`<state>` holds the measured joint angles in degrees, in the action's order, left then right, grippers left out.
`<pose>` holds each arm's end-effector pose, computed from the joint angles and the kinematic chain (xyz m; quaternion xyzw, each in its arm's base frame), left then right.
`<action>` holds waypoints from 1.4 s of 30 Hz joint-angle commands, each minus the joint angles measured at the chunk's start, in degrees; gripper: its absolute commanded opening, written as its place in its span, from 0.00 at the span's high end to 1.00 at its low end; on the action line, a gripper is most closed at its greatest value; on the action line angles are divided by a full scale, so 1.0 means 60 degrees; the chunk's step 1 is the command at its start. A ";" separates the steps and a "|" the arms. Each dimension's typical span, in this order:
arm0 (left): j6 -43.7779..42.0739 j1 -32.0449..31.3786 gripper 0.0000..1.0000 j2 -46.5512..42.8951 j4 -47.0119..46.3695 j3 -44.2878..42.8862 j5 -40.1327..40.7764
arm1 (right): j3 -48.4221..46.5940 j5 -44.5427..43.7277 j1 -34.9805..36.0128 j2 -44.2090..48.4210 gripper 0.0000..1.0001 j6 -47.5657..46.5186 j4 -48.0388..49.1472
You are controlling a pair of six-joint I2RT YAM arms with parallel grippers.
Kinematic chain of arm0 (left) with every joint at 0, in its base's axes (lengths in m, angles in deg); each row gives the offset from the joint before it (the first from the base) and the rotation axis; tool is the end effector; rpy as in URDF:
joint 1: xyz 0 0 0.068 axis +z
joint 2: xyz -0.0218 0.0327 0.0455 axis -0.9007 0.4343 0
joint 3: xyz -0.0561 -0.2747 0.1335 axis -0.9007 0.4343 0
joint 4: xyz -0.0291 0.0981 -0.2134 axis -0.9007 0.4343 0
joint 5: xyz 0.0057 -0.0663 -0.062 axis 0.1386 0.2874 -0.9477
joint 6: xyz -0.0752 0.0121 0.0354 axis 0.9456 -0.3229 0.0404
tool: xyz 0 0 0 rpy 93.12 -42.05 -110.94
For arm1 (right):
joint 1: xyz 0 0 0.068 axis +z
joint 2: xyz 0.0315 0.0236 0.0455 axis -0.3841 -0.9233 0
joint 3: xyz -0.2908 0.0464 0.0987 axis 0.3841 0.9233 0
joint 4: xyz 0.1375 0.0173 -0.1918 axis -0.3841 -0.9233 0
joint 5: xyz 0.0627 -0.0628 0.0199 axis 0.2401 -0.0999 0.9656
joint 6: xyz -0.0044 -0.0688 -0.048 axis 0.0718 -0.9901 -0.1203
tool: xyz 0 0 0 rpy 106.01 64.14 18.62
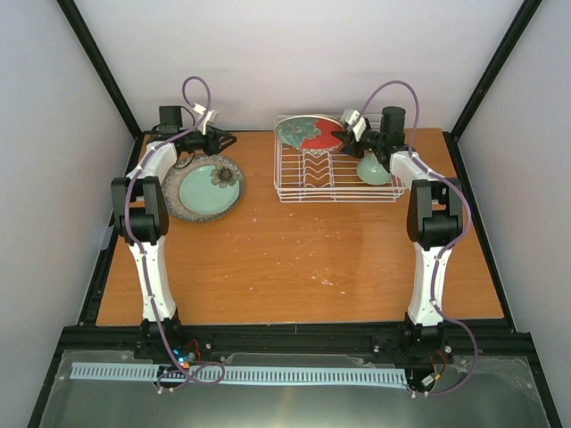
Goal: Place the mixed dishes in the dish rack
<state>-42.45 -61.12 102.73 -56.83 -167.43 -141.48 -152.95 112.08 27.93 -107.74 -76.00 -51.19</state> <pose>0.5242 -0.0343 0.2546 0.2750 0.7685 -0.3880 0.4280 0.5281 0.1056 0.2627 -0.4949 0.6094 0.1897 0.5897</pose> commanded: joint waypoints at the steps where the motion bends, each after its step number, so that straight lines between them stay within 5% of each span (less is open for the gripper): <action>1: -0.0095 0.0063 0.67 0.0051 0.0045 -0.0487 -0.0185 | -0.0806 0.0150 -0.0261 0.0082 0.97 0.0336 0.1726; 37: -0.0099 0.0063 0.64 0.0008 0.0033 -0.0131 -0.0260 | -0.1747 0.0341 -0.0100 -0.1212 0.97 -0.0819 -0.1951; 42: -0.0045 0.0063 0.62 0.0024 -0.0022 -0.0133 -0.0258 | -0.1683 0.0155 -0.0071 -0.1109 0.76 -0.0373 -0.1788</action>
<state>-42.43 -61.12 102.73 -56.31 -168.04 -142.33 -160.97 112.89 26.86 -114.89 -80.55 -65.53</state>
